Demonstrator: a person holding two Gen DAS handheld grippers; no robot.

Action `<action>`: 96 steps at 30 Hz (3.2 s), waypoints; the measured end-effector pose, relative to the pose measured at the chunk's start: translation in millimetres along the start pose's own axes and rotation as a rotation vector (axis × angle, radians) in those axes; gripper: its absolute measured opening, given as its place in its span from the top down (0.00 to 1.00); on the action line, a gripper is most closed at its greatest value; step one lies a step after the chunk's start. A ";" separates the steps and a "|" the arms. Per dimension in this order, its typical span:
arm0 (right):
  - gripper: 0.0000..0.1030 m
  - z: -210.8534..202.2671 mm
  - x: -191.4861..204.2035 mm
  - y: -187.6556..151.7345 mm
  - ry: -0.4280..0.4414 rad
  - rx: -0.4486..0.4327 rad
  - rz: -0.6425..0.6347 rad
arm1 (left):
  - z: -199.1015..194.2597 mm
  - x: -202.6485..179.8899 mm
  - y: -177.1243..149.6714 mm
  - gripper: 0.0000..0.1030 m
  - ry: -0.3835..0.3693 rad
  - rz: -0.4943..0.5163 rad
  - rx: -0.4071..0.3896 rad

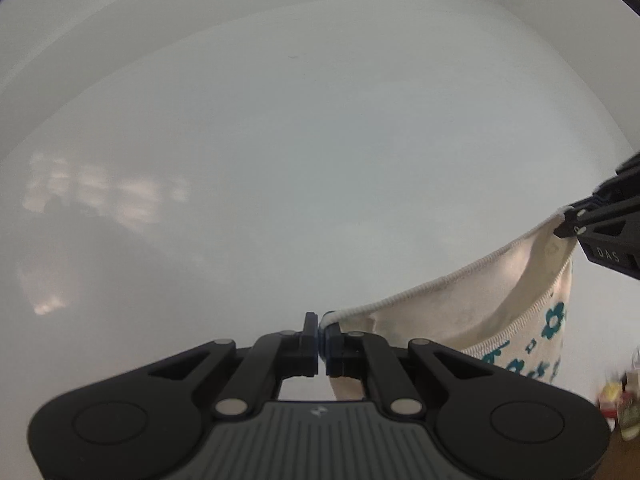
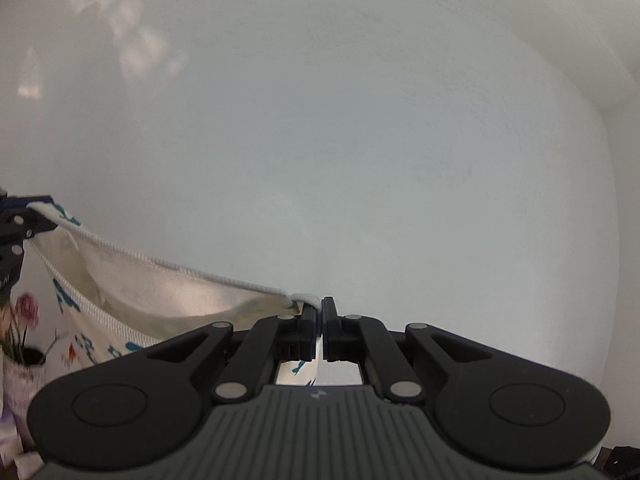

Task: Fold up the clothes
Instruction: 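Lower the held shirt flat onto the table with both grippers, then open both grippers and withdraw from the laid-out shirt, then reach both grippers to the shirt hem and pinch it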

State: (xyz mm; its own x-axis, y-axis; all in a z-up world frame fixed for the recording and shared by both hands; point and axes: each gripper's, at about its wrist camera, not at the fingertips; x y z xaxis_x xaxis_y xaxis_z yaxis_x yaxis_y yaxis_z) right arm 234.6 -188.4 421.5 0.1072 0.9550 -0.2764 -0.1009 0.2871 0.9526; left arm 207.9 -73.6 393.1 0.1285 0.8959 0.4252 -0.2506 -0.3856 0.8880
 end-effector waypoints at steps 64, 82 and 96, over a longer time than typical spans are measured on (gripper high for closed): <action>0.24 -343.8 28.9 -366.4 0.428 0.627 0.269 | -318.1 -88.7 -325.9 0.19 -0.601 -0.411 0.690; 0.24 -329.0 49.2 -364.1 0.452 0.677 0.278 | -328.2 -65.5 -332.8 0.19 -0.541 -0.410 0.750; 0.41 -296.4 86.1 -342.2 0.618 0.850 0.228 | -292.9 -60.0 -318.5 0.33 -0.762 -0.121 0.756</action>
State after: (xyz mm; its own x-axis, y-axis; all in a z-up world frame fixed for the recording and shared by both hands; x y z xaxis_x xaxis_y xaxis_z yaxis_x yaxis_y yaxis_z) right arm -14.8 -182.4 34.1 -0.3704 0.9198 0.1295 0.6910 0.1797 0.7002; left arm -1.0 60.1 33.5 0.7415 0.6646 0.0920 0.4275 -0.5737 0.6986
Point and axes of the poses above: each gripper's, at about its wrist camera, not at the fingertips, and z roughly the way its jaws point, x to its left, y to its top, and after that the axes turned 1 degree about x, right-handed
